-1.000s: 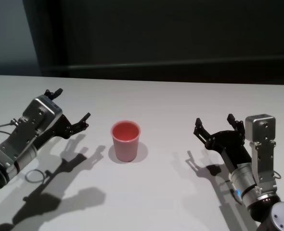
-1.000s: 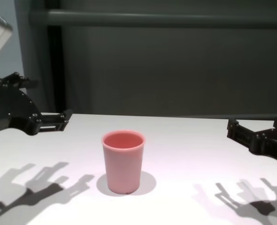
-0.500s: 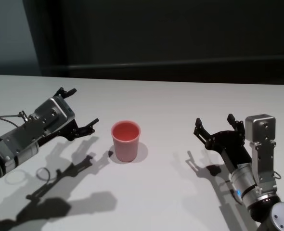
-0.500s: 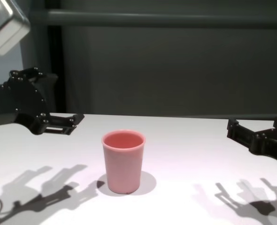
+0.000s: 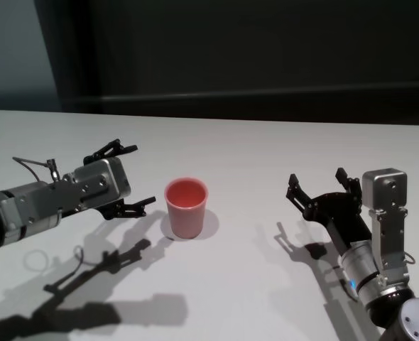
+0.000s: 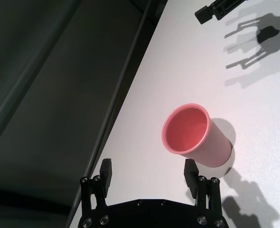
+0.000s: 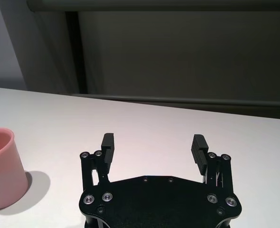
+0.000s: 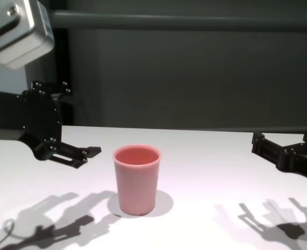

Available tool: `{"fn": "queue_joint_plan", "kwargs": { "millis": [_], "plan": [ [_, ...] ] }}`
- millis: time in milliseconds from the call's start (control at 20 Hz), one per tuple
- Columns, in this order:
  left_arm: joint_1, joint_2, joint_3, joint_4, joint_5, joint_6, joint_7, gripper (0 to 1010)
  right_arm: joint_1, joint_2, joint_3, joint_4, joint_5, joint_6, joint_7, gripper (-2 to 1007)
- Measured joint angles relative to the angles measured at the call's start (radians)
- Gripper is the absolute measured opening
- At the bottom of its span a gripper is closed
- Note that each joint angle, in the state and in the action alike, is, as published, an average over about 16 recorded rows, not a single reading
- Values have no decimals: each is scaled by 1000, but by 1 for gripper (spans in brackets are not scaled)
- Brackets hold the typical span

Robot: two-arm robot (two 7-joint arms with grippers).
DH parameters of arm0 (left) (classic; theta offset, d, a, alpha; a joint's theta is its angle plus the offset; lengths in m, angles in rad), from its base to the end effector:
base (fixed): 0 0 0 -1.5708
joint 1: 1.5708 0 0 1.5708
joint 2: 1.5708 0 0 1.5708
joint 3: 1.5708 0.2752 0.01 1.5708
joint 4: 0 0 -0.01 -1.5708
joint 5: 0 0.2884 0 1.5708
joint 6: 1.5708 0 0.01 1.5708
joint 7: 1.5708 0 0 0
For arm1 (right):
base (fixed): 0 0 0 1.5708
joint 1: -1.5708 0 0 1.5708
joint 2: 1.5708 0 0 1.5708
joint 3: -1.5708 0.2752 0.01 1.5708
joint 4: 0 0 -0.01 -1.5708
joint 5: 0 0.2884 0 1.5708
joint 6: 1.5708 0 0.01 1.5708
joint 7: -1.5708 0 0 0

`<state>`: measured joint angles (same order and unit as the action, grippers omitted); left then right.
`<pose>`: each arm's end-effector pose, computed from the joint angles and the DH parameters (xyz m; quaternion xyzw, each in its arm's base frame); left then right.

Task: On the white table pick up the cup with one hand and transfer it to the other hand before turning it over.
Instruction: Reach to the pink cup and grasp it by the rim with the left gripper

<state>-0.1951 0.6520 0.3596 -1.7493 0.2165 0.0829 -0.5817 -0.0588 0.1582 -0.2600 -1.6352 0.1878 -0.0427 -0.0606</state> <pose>0.3291 0.0560 -0.1900 0.3241 -0.2853 0.3036 0.8493 0.2814 0.0364 -0.2918 0.0184 0.0178 -0.6311 0.7753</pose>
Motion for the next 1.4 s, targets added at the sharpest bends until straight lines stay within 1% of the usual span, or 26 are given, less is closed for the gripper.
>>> {"fn": "queue_joint_plan", "kwargs": {
  "millis": [150,350,550,750,900,1100,1400],
  "plan": [
    [-29,25,30,-6,11,6,-41,1001,0,0,0,0,0,0,0,1002],
    [-72,49,72,-10,29,14,-92,1001,0,0,0,0,0,0,0,1002],
    [-119,66,117,-11,55,20,-140,1001,0,0,0,0,0,0,0,1002],
    [-171,79,167,-9,90,26,-189,1001,0,0,0,0,0,0,0,1002],
    [-213,85,206,-4,122,28,-224,1001,0,0,0,0,0,0,0,1002],
    [-268,86,259,7,168,30,-268,1001,0,0,0,0,0,0,0,1002],
    [-344,73,332,31,223,24,-329,1001,0,0,0,0,0,0,0,1002]
  ]
}}
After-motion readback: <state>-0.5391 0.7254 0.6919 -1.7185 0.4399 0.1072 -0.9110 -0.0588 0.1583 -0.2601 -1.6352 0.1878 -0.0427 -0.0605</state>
